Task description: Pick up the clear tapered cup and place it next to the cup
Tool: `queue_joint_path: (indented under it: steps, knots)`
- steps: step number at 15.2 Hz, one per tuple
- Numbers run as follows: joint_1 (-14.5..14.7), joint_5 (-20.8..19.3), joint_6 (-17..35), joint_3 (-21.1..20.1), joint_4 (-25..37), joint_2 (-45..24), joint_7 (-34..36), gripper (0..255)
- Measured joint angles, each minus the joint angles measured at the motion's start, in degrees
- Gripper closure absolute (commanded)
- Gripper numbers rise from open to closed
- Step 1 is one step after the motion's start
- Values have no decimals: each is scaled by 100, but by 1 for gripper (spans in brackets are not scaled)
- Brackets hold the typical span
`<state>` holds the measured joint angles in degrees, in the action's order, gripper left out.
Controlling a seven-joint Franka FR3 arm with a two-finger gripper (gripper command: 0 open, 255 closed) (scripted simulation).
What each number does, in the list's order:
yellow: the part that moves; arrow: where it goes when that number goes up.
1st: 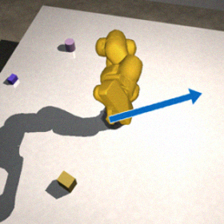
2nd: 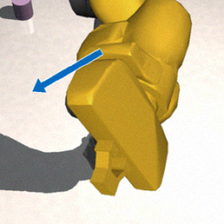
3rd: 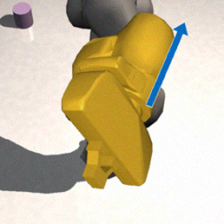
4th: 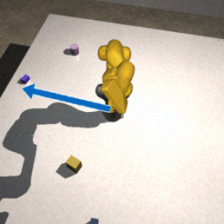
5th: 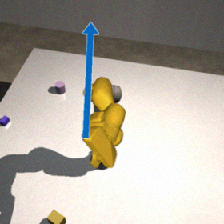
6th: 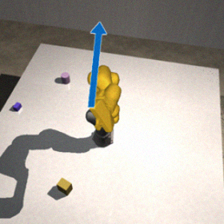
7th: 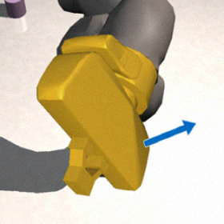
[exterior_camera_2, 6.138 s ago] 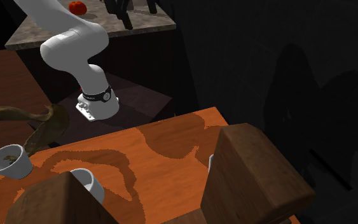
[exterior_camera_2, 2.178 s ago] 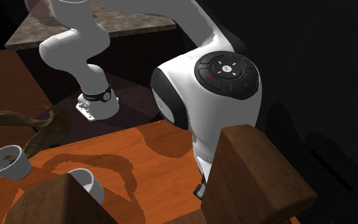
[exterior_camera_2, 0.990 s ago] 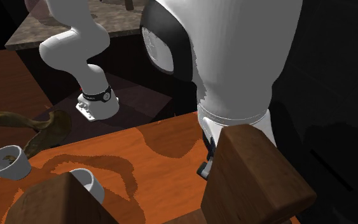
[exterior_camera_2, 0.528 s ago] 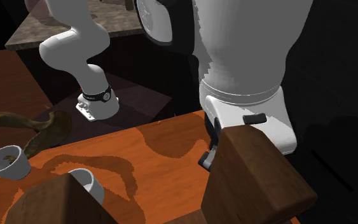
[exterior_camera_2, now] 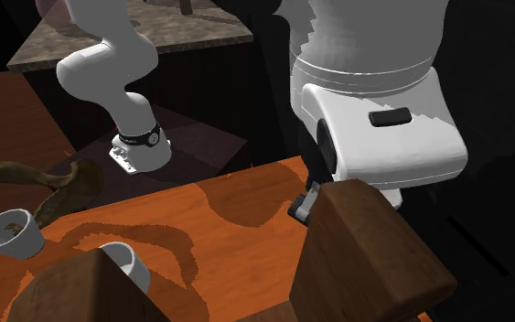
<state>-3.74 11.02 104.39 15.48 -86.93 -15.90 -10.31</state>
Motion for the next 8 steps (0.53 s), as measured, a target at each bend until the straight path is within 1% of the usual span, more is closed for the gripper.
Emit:
queue_joint_path:
  steps: [2, 8]
  knots:
    - [3, -14, -122, 2, 91, 33, 25, 255]
    - [-30, -13, -621, 10, 655, -28, 84, 255]
